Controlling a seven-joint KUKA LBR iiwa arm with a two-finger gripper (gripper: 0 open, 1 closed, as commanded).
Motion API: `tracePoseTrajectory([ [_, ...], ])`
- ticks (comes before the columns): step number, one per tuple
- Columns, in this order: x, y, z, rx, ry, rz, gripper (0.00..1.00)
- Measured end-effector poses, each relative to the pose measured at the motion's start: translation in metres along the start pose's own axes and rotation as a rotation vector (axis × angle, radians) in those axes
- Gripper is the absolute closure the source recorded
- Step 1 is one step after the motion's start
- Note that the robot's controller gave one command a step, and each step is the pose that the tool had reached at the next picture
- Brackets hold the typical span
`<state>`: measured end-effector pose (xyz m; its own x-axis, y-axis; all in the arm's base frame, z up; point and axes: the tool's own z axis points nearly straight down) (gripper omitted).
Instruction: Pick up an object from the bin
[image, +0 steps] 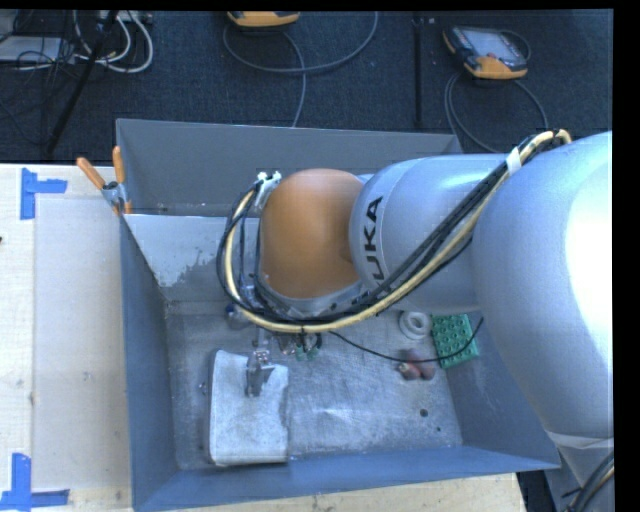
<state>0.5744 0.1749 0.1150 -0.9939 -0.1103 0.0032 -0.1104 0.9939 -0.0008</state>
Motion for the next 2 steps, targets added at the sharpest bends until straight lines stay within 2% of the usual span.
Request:
tracePoseTrajectory([
  [1,0.003,0.008,0.017,0.0,-0.01,-0.041,0.0],
  [2,0.0,-0.062,0.001,0.002,-0.009,-0.073,0.0],
])
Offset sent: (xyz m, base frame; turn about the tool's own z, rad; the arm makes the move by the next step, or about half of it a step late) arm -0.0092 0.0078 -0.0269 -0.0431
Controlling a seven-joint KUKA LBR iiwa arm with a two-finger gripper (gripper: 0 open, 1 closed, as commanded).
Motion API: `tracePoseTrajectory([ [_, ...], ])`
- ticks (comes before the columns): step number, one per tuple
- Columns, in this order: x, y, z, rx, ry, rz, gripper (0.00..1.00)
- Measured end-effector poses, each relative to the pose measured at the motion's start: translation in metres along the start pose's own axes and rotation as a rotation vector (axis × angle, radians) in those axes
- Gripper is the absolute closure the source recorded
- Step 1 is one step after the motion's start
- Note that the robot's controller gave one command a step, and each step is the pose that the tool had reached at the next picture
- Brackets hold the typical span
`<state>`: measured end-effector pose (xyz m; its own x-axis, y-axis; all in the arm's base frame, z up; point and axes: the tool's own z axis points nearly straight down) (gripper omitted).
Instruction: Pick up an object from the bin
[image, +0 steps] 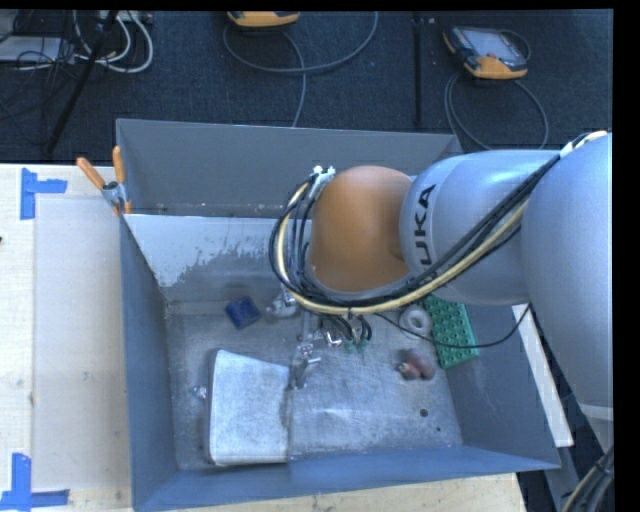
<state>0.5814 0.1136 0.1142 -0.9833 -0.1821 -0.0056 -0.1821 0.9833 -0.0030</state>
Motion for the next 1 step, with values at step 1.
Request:
tracePoseTrajectory([
  [1,0.0115,0.0287,0.0149,-0.006,-0.013,0.217,0.0],
])
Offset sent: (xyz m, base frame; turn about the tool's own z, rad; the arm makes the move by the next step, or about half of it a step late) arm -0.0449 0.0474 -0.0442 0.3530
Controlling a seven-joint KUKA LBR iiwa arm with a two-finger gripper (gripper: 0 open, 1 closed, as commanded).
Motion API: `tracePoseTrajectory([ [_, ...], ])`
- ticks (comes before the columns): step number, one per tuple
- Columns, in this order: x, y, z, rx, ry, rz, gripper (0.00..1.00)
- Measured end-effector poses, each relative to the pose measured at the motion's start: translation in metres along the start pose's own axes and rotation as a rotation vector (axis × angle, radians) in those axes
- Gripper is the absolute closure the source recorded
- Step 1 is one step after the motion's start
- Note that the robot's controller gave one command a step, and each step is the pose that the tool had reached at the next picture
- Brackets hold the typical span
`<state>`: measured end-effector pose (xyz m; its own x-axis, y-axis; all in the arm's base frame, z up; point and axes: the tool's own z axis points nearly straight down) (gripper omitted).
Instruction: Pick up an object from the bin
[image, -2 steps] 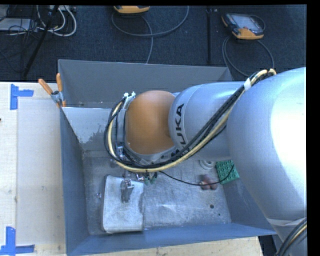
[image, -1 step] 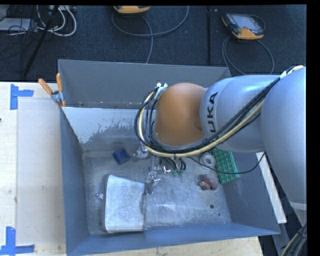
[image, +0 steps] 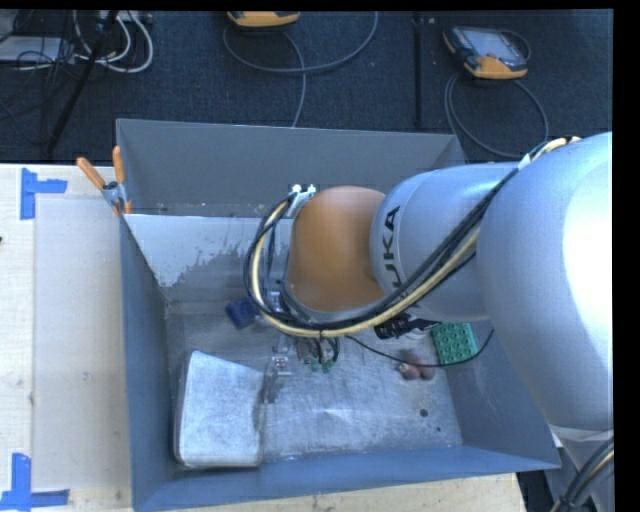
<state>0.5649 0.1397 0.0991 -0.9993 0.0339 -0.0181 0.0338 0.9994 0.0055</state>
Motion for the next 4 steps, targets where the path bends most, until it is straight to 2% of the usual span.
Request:
tracePoseTrajectory([
  [1,-0.051,0.047,-0.003,0.007,0.021,0.089,0.0],
  [2,-0.052,0.024,0.011,0.004,0.015,-0.018,0.0],
  [3,-0.057,0.019,0.017,0.008,0.016,0.309,0.0],
  [4,-0.049,0.105,-0.002,0.003,0.013,0.017,0.0],
])
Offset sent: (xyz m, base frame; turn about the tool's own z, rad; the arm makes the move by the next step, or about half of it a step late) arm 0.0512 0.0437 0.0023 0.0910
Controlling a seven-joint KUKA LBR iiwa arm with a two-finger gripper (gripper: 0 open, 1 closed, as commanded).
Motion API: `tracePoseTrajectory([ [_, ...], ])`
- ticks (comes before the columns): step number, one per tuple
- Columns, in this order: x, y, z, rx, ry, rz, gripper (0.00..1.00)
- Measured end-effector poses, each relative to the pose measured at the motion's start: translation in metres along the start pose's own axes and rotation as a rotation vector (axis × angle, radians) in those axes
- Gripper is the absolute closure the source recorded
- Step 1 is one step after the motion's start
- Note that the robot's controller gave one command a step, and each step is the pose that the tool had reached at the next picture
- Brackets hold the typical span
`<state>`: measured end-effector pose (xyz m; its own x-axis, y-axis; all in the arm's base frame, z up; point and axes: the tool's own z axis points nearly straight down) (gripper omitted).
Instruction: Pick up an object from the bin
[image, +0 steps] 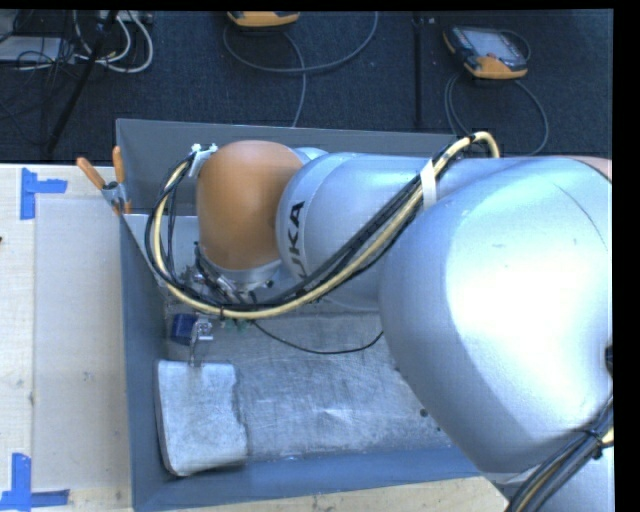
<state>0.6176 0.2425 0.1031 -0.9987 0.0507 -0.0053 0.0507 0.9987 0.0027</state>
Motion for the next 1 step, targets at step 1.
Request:
tracePoseTrajectory([
  [1,-0.002,0.0026,0.0319,0.001,-0.003,-0.047,0.0],
])
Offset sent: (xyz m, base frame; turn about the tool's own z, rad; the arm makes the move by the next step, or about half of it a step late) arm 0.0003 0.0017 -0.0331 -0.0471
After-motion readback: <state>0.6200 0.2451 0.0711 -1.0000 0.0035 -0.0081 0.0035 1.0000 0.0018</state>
